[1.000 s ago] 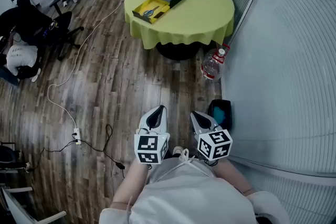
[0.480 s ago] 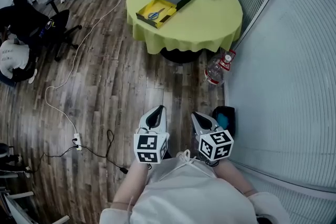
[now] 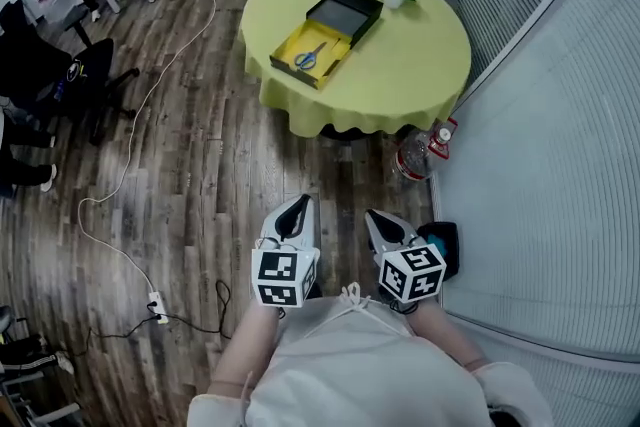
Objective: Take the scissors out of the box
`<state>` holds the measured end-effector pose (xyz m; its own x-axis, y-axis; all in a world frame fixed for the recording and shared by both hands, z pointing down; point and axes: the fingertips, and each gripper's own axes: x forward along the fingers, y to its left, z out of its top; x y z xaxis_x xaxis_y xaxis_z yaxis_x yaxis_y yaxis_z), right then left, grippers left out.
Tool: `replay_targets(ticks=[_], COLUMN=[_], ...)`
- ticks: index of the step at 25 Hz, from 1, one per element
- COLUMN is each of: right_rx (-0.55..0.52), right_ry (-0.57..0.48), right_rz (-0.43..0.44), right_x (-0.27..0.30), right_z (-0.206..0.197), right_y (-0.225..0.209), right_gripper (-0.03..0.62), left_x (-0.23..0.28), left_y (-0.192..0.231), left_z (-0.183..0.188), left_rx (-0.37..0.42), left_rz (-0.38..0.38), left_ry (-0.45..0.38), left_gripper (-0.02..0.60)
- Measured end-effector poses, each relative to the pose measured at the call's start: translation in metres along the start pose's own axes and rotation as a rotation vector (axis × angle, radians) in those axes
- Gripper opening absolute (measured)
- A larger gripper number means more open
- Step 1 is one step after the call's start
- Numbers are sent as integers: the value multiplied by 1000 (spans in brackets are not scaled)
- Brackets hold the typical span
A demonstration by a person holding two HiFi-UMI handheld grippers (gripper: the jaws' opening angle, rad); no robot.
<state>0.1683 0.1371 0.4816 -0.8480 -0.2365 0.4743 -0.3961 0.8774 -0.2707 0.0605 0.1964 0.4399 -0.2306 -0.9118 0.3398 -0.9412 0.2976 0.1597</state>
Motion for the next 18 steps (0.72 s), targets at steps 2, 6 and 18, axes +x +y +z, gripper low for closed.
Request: replay_targets(ticks=[2,6,18], right_rx=[-4,-8,13], right_ry=[-4,-7,26], right_rz=[-10,-19,-31], right_x=[26,71,161], right_z=[14,35,62], right_y=[13,35,29], right_gripper=[-2,-2,-2], left_x=[5,15,77], left_y=[31,83,152], left_z=[9,20,26], left_rx=[5,-1,-20], left_rz=[-7,-19,-45], left_ry=[-2,9,55], left_gripper=[5,5,5])
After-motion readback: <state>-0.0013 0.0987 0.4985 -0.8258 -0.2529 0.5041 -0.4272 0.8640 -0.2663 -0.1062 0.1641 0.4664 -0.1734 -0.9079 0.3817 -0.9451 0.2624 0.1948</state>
